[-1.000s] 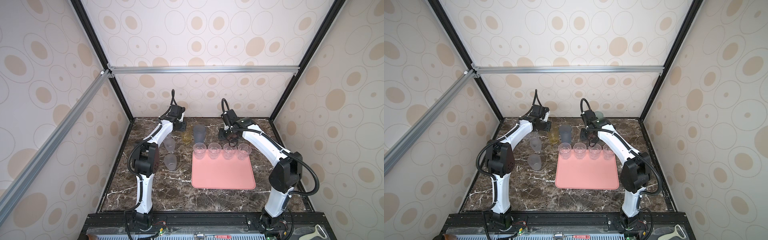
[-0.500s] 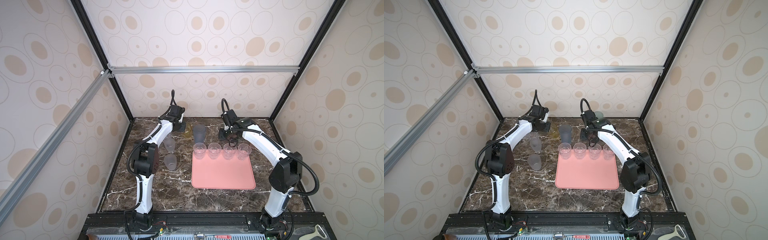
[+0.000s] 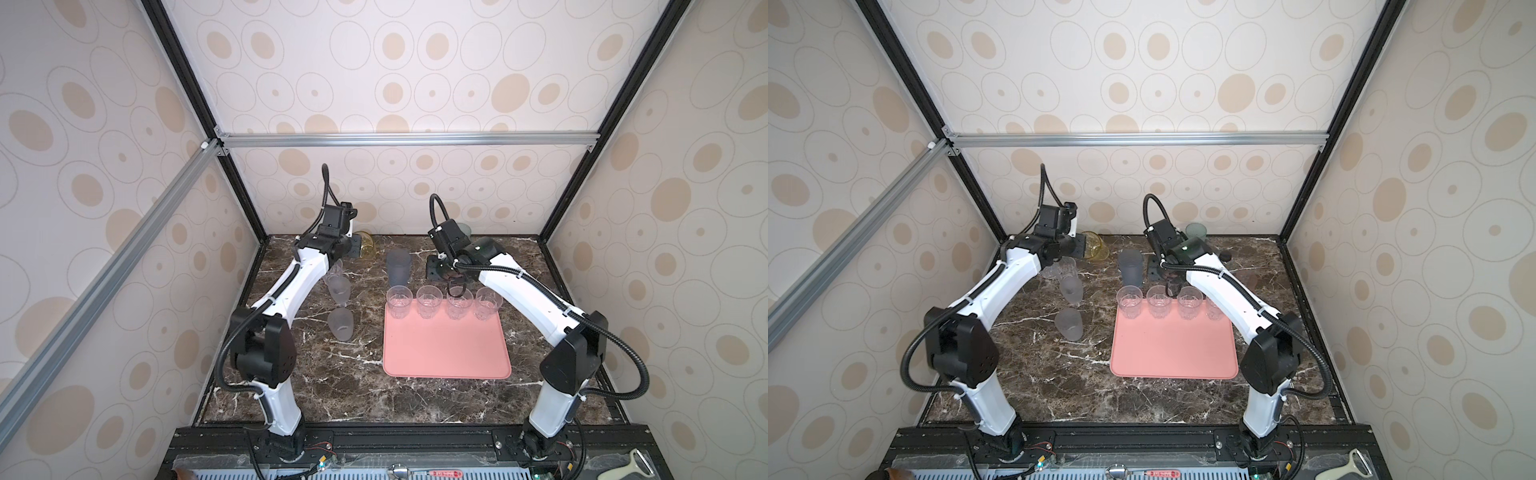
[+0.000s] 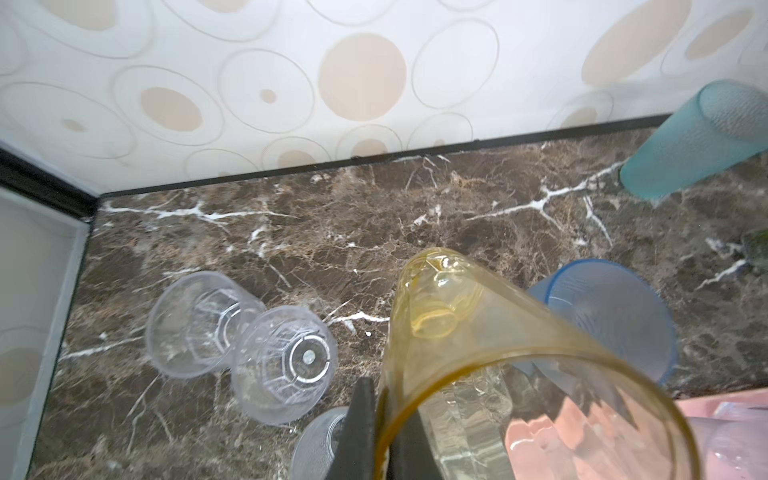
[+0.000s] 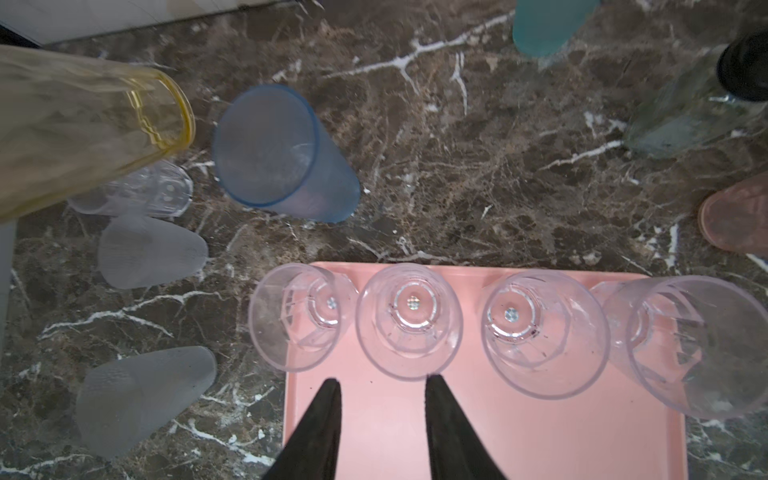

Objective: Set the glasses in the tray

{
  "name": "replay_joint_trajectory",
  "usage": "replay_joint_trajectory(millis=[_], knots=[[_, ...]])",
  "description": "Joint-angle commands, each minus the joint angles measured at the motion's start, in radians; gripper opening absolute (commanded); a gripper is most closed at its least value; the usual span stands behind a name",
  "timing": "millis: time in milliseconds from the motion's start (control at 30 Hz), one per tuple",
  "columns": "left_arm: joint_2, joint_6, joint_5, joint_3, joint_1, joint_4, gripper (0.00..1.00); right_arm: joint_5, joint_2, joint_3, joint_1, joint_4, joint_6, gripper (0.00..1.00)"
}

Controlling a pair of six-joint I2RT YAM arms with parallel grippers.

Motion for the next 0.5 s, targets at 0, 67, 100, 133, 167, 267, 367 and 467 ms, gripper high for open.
replay_joint_trajectory(millis=[0,67,100,133,167,267,367,467], knots=[[-0.115,-0.103,-0.065,-0.097,-0.015,0.163,0.0,0.153,-0.074,-0.014,0.112,0.156,0.017,0.37],[-0.151,-0.137,-0.067,-0.135,-0.027,0.175,0.0,0.203,-0.076,-0.025,0.169,0.232,-0.003,0.38],[-0.169,-0.156,-0.066,-0.156,-0.036,0.183,0.0,0.225,-0.074,-0.027,0.19,0.266,-0.015,0.38],[-0.185,-0.178,-0.068,-0.175,-0.043,0.189,0.0,0.236,-0.07,-0.027,0.205,0.292,-0.023,0.39],[-0.196,-0.197,-0.074,-0.188,-0.05,0.189,0.0,0.24,-0.066,-0.022,0.215,0.307,-0.027,0.39],[-0.228,-0.251,-0.071,-0.228,-0.066,0.195,0.0,0.245,-0.045,0.002,0.234,0.345,-0.031,0.4],[-0.255,-0.29,-0.057,-0.265,-0.086,0.207,0.0,0.228,-0.004,0.063,0.241,0.347,-0.034,0.41],[-0.272,-0.314,-0.042,-0.282,-0.103,0.21,0.0,0.213,0.047,0.127,0.246,0.319,-0.036,0.41]])
